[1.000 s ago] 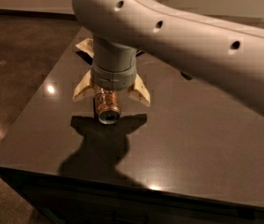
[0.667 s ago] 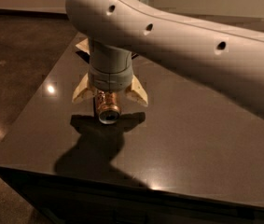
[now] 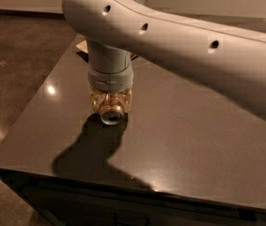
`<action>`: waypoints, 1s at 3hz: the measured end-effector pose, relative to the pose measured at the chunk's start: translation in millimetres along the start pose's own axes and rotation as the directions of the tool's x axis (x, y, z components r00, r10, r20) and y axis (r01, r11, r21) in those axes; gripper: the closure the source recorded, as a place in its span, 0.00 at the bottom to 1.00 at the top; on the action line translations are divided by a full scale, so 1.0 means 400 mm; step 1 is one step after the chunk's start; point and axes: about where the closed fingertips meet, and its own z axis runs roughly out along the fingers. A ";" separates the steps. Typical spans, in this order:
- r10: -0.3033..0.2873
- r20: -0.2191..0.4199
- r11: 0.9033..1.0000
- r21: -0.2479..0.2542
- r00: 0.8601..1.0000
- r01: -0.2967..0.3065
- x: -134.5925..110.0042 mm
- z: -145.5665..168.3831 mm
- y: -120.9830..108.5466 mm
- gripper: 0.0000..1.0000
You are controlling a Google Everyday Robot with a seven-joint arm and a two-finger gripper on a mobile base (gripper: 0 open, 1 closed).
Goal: Place orange can upright
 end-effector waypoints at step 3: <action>0.200 0.225 0.970 0.095 0.954 -0.226 0.033 -0.088 0.000 1.00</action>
Offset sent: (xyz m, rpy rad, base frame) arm 0.0072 -0.0035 0.0589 0.1543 0.3400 -0.2614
